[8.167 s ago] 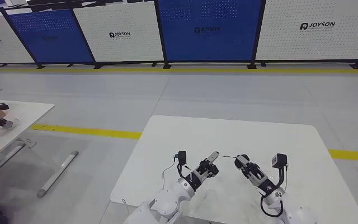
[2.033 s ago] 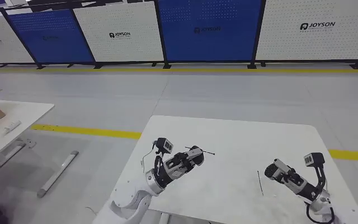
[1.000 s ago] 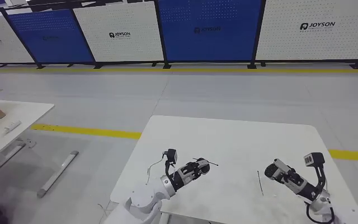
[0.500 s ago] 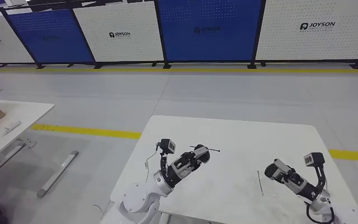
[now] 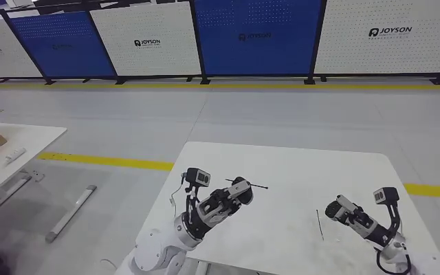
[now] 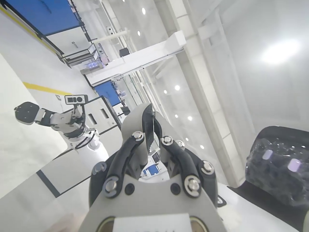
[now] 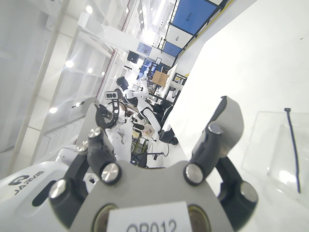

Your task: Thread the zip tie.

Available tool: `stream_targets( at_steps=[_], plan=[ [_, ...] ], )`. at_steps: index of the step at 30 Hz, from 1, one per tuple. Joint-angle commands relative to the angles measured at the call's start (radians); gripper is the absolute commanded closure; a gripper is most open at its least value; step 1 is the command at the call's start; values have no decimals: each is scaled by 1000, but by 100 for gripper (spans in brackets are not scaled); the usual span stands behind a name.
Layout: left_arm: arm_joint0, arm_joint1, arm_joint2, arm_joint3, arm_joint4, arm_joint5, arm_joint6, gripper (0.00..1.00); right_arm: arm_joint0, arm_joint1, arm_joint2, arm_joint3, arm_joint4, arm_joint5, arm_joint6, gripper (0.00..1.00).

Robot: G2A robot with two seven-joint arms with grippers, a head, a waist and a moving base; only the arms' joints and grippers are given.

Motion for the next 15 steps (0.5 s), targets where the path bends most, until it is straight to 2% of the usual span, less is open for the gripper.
stream_targets(
  at_steps=[1,6,9,11,15],
  plan=[
    [8,1,-3,-9,1,0,1,100,0,0,0,0,0,0,0,0],
    [7,3,1,15,36,31,18,100,0,0,0,0,0,0,0,0],
    [-8,3,18,60,56,63,17,100,0,0,0,0,0,0,0,0],
    [-15,3,32,106,71,80,23,100,0,0,0,0,0,0,0,0],
    [-38,1,52,182,109,73,59,100,0,0,0,0,0,0,0,0]
  ],
)
